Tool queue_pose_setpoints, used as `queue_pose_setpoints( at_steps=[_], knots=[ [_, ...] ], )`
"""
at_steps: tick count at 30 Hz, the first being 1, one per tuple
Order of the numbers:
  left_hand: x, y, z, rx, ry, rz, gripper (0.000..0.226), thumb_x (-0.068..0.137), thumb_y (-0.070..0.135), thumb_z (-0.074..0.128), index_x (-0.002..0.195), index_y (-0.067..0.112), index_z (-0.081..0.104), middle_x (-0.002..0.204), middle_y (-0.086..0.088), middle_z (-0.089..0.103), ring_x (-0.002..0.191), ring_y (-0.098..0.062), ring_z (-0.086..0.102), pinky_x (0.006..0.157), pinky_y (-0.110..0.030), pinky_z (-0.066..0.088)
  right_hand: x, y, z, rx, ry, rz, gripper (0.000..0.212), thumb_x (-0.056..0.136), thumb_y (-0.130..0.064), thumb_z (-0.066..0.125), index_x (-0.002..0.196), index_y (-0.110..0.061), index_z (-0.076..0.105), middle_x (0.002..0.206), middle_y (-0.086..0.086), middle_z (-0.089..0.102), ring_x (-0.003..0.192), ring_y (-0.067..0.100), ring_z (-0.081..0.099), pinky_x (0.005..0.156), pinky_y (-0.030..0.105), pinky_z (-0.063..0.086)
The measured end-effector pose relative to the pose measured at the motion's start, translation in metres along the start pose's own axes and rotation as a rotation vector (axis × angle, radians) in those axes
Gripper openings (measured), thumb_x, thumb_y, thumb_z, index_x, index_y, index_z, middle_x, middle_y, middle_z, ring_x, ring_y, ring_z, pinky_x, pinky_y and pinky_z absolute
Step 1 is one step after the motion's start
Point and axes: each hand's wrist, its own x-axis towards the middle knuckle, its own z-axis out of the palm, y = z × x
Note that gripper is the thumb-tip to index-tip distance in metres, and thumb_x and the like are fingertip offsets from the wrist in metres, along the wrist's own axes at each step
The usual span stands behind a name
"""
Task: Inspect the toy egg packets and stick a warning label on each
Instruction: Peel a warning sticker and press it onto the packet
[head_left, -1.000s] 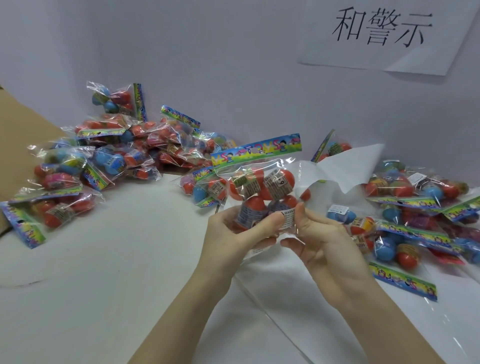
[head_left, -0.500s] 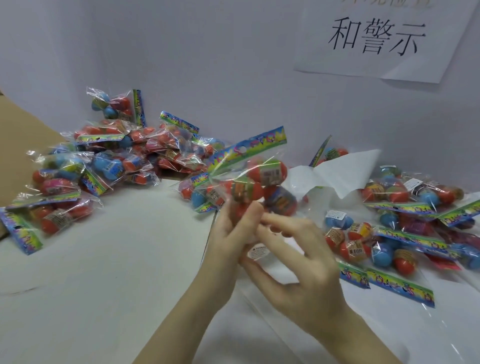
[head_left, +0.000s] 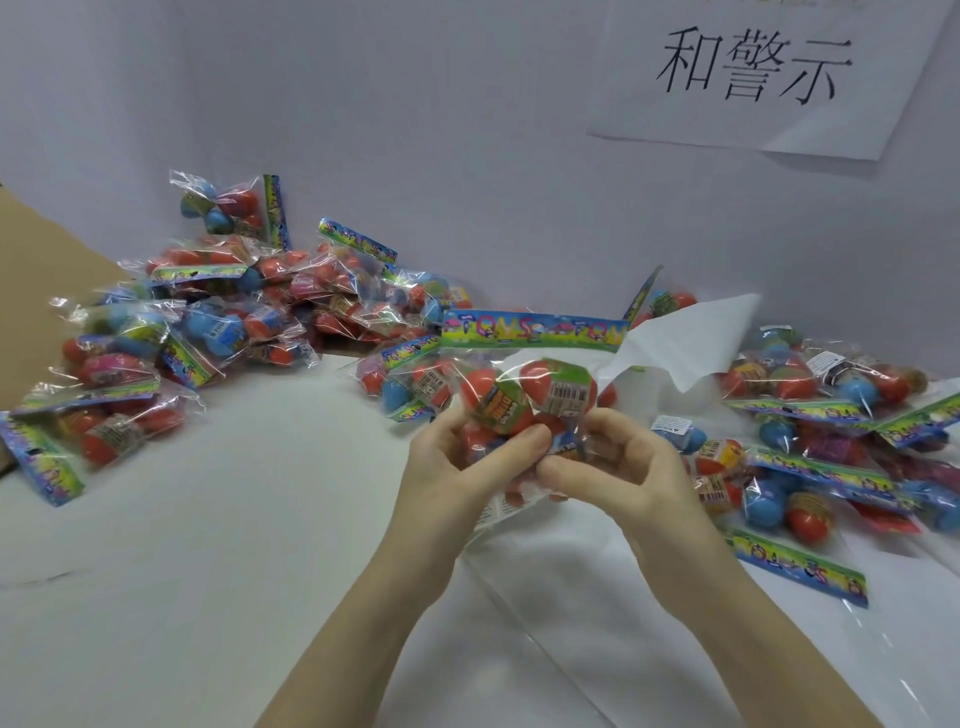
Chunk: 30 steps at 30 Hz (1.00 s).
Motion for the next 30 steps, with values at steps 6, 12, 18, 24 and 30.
queue_pose_setpoints(
  at_steps=[6, 12, 18, 24, 30],
  knots=[
    [-0.002, -0.001, 0.002, 0.124, -0.034, 0.053, 0.016, 0.064, 0.028, 0.081, 0.077, 0.027, 0.073, 0.068, 0.004, 0.070, 0.060, -0.009, 0.065, 0.050, -0.017, 0.048, -0.002, -0.004, 0.001, -0.034, -0.004, -0.026, 0.018, 0.059, -0.013, 0.064, 0.072, -0.019, 0.073, 0.066, 0.000, 0.070, 0.062, 0.007, 0.064, 0.055, 0.016, 0.049],
    [-0.005, -0.002, 0.005, 0.111, -0.095, 0.017, 0.007, 0.071, 0.021, 0.069, 0.076, 0.026, 0.072, 0.065, 0.004, 0.069, 0.059, -0.009, 0.064, 0.051, -0.018, 0.049, 0.000, -0.007, 0.001, -0.078, -0.012, -0.041, 0.019, 0.056, -0.010, 0.059, 0.061, -0.024, 0.070, 0.055, 0.003, 0.065, 0.050, 0.009, 0.055, 0.050, 0.019, 0.046],
    [-0.002, -0.002, 0.003, 0.089, -0.041, 0.009, 0.013, 0.070, 0.021, 0.071, 0.083, 0.017, 0.072, 0.074, -0.002, 0.072, 0.065, -0.014, 0.067, 0.054, -0.021, 0.053, 0.002, -0.006, -0.009, -0.022, -0.093, -0.066, 0.022, 0.060, -0.014, 0.071, 0.079, -0.025, 0.076, 0.070, 0.000, 0.072, 0.064, 0.010, 0.067, 0.057, 0.018, 0.049],
    [0.002, 0.004, 0.001, -0.068, 0.033, -0.072, 0.032, 0.062, 0.026, 0.074, 0.087, 0.009, 0.065, 0.065, 0.003, 0.069, 0.053, -0.007, 0.063, 0.047, -0.014, 0.045, 0.004, -0.007, -0.012, 0.142, -0.188, 0.009, 0.039, 0.071, -0.055, 0.067, 0.096, -0.025, 0.075, 0.093, 0.006, 0.073, 0.086, 0.021, 0.070, 0.068, 0.022, 0.053],
    [0.001, 0.003, -0.004, 0.001, 0.021, -0.063, 0.034, 0.059, 0.020, 0.085, 0.089, 0.013, 0.069, 0.075, -0.002, 0.072, 0.061, -0.010, 0.066, 0.049, -0.016, 0.047, 0.005, -0.004, -0.008, 0.245, -0.128, 0.092, 0.023, 0.069, -0.025, 0.058, 0.079, -0.018, 0.078, 0.080, 0.005, 0.074, 0.073, 0.015, 0.070, 0.058, 0.021, 0.053]
  ],
)
